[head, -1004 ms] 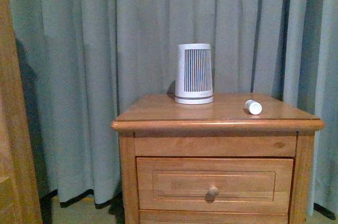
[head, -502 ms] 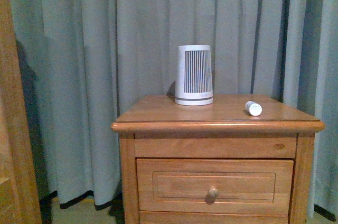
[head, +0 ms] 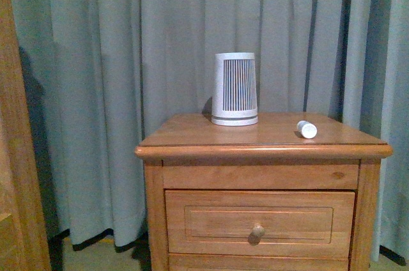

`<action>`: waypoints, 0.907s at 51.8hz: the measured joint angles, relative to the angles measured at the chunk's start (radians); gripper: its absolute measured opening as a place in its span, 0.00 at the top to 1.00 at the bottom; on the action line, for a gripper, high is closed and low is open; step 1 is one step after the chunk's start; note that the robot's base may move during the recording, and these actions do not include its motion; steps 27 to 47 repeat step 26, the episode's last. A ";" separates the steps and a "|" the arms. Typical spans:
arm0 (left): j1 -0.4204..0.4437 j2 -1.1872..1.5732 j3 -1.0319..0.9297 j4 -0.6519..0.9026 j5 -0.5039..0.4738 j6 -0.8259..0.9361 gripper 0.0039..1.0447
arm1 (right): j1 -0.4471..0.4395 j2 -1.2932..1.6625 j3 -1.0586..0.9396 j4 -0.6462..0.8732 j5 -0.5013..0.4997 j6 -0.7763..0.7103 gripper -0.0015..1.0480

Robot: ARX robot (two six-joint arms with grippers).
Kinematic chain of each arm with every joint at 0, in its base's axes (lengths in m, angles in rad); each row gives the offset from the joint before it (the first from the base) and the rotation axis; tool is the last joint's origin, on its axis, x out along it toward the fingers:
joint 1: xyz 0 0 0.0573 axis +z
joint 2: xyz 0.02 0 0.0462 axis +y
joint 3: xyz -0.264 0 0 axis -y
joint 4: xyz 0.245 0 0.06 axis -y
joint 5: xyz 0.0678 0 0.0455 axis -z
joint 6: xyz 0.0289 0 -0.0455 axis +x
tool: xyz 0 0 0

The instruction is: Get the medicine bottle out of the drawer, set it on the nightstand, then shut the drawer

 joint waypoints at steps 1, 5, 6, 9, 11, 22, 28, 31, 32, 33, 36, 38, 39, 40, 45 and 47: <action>0.000 0.000 0.000 0.000 0.000 0.000 0.06 | 0.000 0.000 0.000 0.000 0.000 0.000 0.07; 0.000 0.000 0.000 0.000 0.000 0.000 0.06 | 0.000 0.000 0.000 0.000 0.000 0.000 0.07; 0.000 0.000 0.000 0.000 0.000 0.000 0.06 | 0.000 0.000 0.000 0.000 0.000 0.000 0.07; 0.000 0.000 0.000 0.000 0.000 0.000 0.06 | 0.000 0.000 0.000 0.000 0.000 0.000 0.07; 0.000 0.000 0.000 0.000 0.000 0.000 0.06 | 0.000 0.000 0.000 0.000 0.000 0.000 0.07; 0.000 0.000 0.000 0.000 0.000 0.000 0.06 | 0.000 0.000 0.000 0.000 0.000 0.000 0.07; 0.000 0.000 0.000 0.000 0.000 0.000 0.06 | 0.000 0.000 0.000 0.000 0.000 0.000 0.07; 0.000 0.000 0.000 0.000 0.000 0.000 0.06 | 0.000 0.000 0.000 0.000 0.000 0.000 0.07; 0.000 0.000 0.000 0.000 0.000 0.000 0.06 | 0.000 0.000 0.000 0.000 0.000 0.000 0.07; 0.000 0.000 0.000 0.000 0.000 0.000 0.06 | 0.000 0.000 0.000 0.000 0.000 0.000 0.07; 0.000 0.000 0.000 0.000 0.000 0.000 0.06 | 0.000 0.000 0.000 0.000 0.000 0.000 0.07; 0.000 0.000 0.000 0.000 0.000 0.000 0.06 | 0.000 0.000 0.000 0.000 0.000 0.000 0.07; 0.000 0.000 0.000 0.000 0.000 0.000 0.06 | 0.000 0.000 0.000 0.000 0.000 0.000 0.07; 0.000 0.000 0.000 0.000 0.000 0.000 0.06 | 0.000 0.000 0.000 0.000 0.000 0.000 0.07; 0.000 0.000 0.000 0.000 0.000 0.000 0.06 | 0.000 0.000 0.000 0.000 0.000 0.000 0.07; 0.000 0.000 0.000 0.000 0.000 0.000 0.06 | 0.000 0.000 0.000 0.000 0.000 0.000 0.07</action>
